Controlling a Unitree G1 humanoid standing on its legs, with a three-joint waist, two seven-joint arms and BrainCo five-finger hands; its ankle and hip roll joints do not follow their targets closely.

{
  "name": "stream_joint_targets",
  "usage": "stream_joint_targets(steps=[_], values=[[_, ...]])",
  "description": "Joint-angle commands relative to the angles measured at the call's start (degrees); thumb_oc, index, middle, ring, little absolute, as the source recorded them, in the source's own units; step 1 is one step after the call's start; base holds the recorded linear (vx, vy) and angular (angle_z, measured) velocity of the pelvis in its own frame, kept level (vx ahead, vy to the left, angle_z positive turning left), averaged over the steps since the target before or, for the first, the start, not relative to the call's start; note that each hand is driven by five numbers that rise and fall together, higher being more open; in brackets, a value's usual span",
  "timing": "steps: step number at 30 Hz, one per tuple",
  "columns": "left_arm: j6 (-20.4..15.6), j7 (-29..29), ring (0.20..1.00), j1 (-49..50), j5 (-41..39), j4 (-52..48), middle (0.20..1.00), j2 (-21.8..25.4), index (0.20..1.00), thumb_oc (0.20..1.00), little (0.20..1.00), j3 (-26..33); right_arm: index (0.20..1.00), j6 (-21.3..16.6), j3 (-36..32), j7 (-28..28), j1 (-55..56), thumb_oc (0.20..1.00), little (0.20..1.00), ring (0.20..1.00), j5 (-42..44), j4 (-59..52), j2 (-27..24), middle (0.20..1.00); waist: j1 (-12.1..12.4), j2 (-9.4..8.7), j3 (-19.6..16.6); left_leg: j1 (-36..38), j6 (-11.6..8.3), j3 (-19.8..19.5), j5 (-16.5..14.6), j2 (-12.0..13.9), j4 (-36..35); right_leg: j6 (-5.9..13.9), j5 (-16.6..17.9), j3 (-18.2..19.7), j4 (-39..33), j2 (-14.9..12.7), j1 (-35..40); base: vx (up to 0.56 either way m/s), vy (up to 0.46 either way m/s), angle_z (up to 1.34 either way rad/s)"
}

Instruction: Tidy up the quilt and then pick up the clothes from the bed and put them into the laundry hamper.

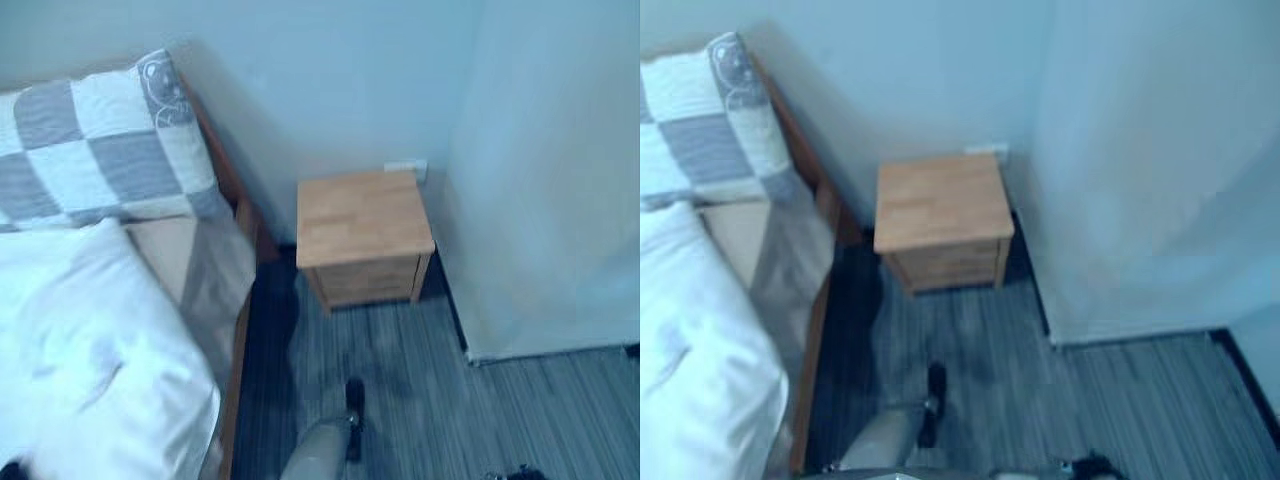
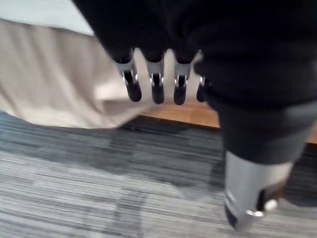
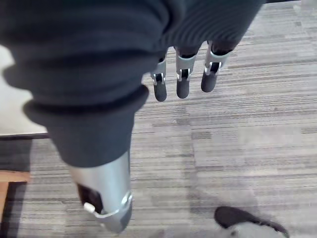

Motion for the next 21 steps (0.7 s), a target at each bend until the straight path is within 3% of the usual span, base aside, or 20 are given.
stream_joint_targets(steps=[1,2,3,5,7,8,11,12,15,17,18,21], values=[[-0.1,0.8,1.000,0.4,-3.2,0.2,1.000,1.0,1.000,1.000,1.000,-1.7,1.000,-2.5,-0.2,-1.6,-0.1,1.000,1.000,1.000,-2.0,-3.2,-1.2,1.000,0.3,3.43,0.3,1.3,-3.55,-4.9,-4.0,1.2,0.7,4.71,15.3,2.9,3.0,-7.8,-11.5,0.66,0.212,0.57],[-0.1,0.4,1.000,-0.1,-3.6,0.1,1.000,1.5,1.000,1.000,1.000,-1.6,1.000,-3.2,0.3,-1.7,-0.5,1.000,1.000,1.000,-2.4,-3.2,-0.9,1.000,-0.1,3.66,0.7,2.8,-3.47,-5.9,-4.5,1.2,0.4,4.11,14.0,2.7,0.8,-7.4,-13.7,0.52,-0.079,0.78],[-0.4,0.5,1.000,-1.1,-3.5,0.1,1.000,2.2,1.000,1.000,1.000,-1.8,1.000,-4.1,1.2,-1.3,-1.1,1.000,1.000,1.000,-2.4,-2.9,-0.6,1.000,-1.2,3.85,1.3,6.0,-3.31,-9.5,-5.8,0.7,-0.3,3.48,13.3,3.3,-6.9,-4.3,-16.9,0.44,-0.188,0.71],[-0.5,1.1,1.000,-2.2,-2.5,0.0,1.000,2.6,1.000,1.000,1.000,-2.5,1.000,-4.8,2.4,-1.2,-0.8,1.000,1.000,1.000,-0.6,-2.9,-0.4,1.000,-3.9,2.86,1.5,9.8,-2.34,-15.8,-8.4,-2.0,-1.7,4.23,16.6,10.4,-18.7,0.6,-20.6,0.42,-0.239,1.08],[-0.6,1.6,1.000,-3.1,-1.4,0.0,1.000,2.9,1.000,1.000,1.000,-3.0,1.000,-5.1,3.2,-1.0,-0.1,1.000,1.000,1.000,-0.5,-3.0,0.1,1.000,-6.3,1.98,1.0,11.9,-1.22,-20.2,-10.3,-4.1,-2.8,5.29,19.4,17.6,-26.3,3.6,-23.2,0.45,-0.207,2.20],[0.3,3.7,1.000,-4.5,-0.1,-0.9,1.000,3.1,1.000,1.000,1.000,-4.8,1.000,-5.6,3.7,-1.8,0.6,1.000,1.000,1.000,0.7,-3.0,1.2,1.000,-8.8,1.29,0.5,13.9,-0.13,-24.6,-12.5,-5.3,-3.1,6.23,20.6,25.3,-27.5,7.3,-25.7,0.46,-0.242,2.26],[1.1,6.0,1.000,-4.9,1.4,-2.3,1.000,3.2,1.000,1.000,1.000,-5.8,1.000,-3.6,4.3,-1.7,0.6,1.000,1.000,1.000,1.0,-4.0,1.3,1.000,-8.3,0.53,-1.0,13.8,-0.66,-27.7,-13.2,-4.3,-3.2,6.15,19.0,27.8,-25.6,7.9,-24.2,0.34,-0.193,3.19],[2.7,7.0,1.000,-5.9,4.6,-2.7,1.000,2.6,1.000,1.000,1.000,-5.8,1.000,-1.0,5.7,-2.6,0.3,1.000,1.000,1.000,2.6,-3.9,1.3,1.000,-7.6,-0.23,-1.6,12.6,-1.90,-26.7,-13.6,-2.4,-0.6,5.49,17.2,25.8,-23.6,7.5,-22.3,0.30,-0.159,2.63],[-2.0,6.0,1.000,-4.2,12.0,-2.0,1.000,2.5,1.000,1.000,1.000,-7.2,1.000,-0.9,3.3,-2.6,0.5,1.000,1.000,1.000,6.7,-3.6,0.4,1.000,-6.3,-0.99,-1.4,10.1,-3.53,-21.9,-12.7,0.1,0.9,4.54,15.2,21.6,-24.9,6.2,-18.9,0.15,-0.156,1.92],[-5.2,7.2,1.000,-3.4,17.4,-2.5,1.000,2.7,1.000,1.000,1.000,-10.0,1.000,-1.9,1.2,-3.0,1.2,1.000,1.000,1.000,11.1,-3.7,-0.5,1.000,-6.9,-1.43,-0.8,9.7,-5.56,-12.5,-10.8,5.5,-0.4,4.73,14.7,16.0,-25.7,4.1,-17.3,0.01,-0.092,2.00],[-5.3,7.4,1.000,-3.4,17.4,-2.5,1.000,2.7,1.000,1.000,1.000,-10.2,1.000,-2.0,1.1,-2.8,1.2,1.000,1.000,1.000,10.7,-3.8,-0.5,1.000,-7.0,-1.47,-0.9,9.6,-5.71,-12.1,-10.5,5.7,-0.6,4.73,14.8,15.7,-25.8,4.0,-17.3,-0.02,-0.052,2.21],[-6.5,8.8,1.000,-3.4,21.9,-4.1,1.000,3.5,1.000,1.000,1.000,-13.7,1.000,-3.3,-1.2,-2.3,1.2,1.000,1.000,1.000,12.4,-4.3,-2.6,1.000,-7.9,-1.95,0.2,7.5,-8.78,-2.6,-8.7,11.9,1.0,4.31,13.9,10.2,-27.1,2.0,-15.7,-0.04,-0.005,1.81]])
